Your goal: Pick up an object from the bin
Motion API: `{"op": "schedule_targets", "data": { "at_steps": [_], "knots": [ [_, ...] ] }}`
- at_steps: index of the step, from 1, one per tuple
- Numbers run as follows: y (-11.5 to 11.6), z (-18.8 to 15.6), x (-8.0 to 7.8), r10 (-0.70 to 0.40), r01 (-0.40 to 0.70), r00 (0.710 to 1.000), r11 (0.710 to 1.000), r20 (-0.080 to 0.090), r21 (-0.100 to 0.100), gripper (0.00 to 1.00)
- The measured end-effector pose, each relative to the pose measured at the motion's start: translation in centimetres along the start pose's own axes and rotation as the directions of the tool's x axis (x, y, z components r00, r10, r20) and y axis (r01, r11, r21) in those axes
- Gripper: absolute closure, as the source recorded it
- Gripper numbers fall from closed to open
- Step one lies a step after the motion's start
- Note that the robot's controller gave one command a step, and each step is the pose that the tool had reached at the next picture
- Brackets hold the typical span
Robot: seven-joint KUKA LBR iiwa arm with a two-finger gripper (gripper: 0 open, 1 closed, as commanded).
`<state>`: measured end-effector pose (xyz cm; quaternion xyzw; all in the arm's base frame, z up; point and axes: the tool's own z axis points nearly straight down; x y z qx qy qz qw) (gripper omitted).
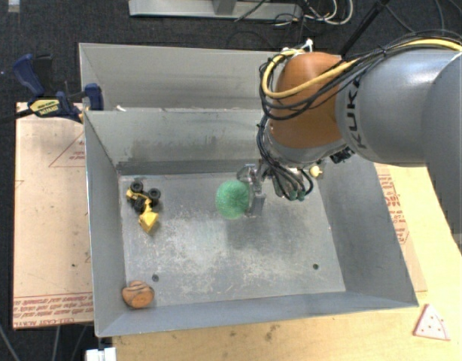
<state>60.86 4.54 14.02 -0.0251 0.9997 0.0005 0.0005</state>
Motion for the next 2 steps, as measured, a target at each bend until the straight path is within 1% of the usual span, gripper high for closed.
{"op": "schedule_targets", "data": {
  "at_steps": [2],
  "knots": [
    [0.0, -3.4, -0.1, 0.0, 0.0, 1.0, 1.0, 0.004, 0.0, 1.0]
  ]
}}
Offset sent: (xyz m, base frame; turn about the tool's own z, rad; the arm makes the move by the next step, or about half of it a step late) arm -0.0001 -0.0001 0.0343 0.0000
